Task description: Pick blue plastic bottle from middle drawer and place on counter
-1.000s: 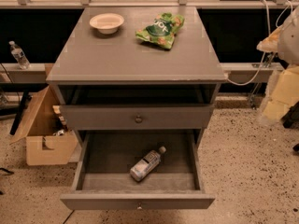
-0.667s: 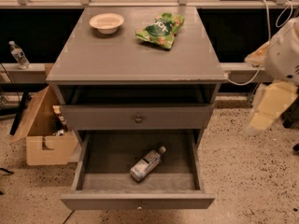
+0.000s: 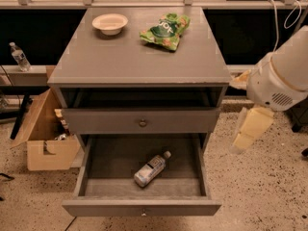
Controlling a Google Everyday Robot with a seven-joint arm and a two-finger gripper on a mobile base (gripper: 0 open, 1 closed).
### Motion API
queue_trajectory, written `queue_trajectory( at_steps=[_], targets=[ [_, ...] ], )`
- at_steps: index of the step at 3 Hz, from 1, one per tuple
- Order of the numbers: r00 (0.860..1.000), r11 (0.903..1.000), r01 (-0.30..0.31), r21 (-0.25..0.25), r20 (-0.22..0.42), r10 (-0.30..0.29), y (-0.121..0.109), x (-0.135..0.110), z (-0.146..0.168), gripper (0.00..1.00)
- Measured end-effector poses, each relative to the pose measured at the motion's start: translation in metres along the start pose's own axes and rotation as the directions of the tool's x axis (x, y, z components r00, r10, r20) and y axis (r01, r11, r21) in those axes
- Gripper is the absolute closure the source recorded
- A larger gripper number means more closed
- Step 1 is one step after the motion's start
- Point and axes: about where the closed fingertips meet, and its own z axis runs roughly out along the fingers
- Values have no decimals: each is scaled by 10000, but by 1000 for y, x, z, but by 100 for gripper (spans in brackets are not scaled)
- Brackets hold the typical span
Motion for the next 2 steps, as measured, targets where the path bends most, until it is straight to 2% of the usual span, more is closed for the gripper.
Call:
queue_trajectory(
  at_steps=[1,2],
  targets=[
    [9971,9942,438,-983,657,-375,21,-6,55,0],
    [9888,9762,820,-2005,1386,-546,48,-12,116,0]
  ],
)
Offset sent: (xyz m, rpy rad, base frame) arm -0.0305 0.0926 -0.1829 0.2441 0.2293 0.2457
